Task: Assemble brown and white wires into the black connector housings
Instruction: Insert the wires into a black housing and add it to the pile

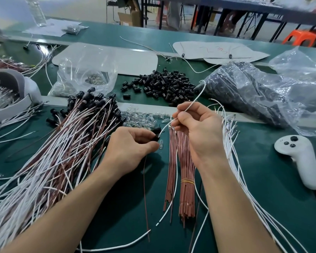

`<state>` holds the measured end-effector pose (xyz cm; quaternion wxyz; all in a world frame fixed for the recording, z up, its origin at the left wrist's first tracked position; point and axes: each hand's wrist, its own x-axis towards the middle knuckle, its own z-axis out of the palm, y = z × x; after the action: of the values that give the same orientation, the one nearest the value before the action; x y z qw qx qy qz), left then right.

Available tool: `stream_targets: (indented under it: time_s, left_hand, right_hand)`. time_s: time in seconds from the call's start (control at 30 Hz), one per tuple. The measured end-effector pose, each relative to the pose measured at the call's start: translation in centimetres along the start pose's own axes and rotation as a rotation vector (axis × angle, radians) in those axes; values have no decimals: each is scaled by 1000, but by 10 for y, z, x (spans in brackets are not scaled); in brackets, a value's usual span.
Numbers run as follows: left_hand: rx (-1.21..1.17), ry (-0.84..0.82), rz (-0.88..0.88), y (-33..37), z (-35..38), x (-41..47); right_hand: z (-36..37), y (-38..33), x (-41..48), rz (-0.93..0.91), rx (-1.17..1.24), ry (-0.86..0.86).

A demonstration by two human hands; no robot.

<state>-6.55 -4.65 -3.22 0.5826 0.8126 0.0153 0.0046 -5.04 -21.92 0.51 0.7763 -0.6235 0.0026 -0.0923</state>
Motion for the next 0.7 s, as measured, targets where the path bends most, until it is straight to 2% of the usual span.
stream_targets:
  time_s: [0.17, 0.47, 0.6, 0.7]
  left_hand:
    - [-14, 10, -22, 4, 0, -2]
    - [-13, 21, 1, 3, 0, -3]
    - [-122, 16, 5, 4, 2, -3]
    - [-297, 30, -12, 8, 2, -2]
  right_hand:
    - [-3, 3, 1, -7, -57, -36]
    - [-2, 8, -2, 69, -173, -205]
    - [2, 11, -5, 70, -282, -214]
    - [2, 13, -7, 127, -358, -229]
